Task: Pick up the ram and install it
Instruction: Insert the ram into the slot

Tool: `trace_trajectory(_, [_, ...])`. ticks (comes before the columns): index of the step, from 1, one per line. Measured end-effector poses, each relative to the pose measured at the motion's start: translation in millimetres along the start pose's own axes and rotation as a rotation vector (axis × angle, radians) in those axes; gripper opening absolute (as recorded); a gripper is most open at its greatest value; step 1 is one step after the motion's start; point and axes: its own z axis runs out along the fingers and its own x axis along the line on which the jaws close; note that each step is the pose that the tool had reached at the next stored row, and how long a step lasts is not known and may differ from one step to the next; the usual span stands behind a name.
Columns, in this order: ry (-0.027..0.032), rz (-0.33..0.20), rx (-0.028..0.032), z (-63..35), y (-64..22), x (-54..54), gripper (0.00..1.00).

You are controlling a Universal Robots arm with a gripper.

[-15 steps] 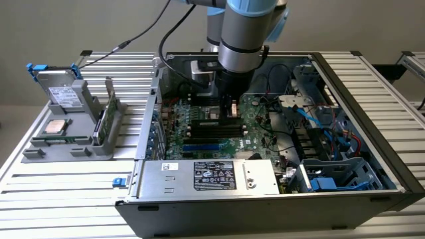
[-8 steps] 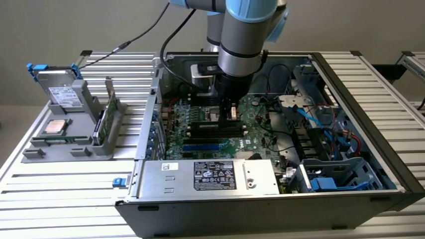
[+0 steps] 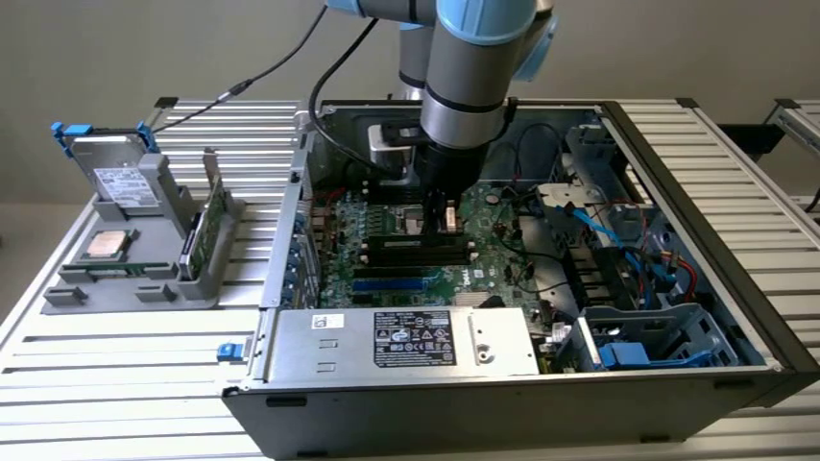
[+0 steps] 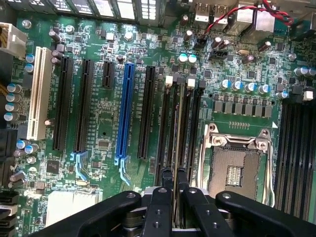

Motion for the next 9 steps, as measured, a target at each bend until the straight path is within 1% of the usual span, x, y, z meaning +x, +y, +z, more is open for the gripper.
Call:
trace_trajectory(5, [0.0003,-0.005,-0.0005,-2.4,0.5,3.3,0.14])
trace_trajectory(9, [0.0007,-0.011,-0.0007,-2.8,0.9,9.7,0.14])
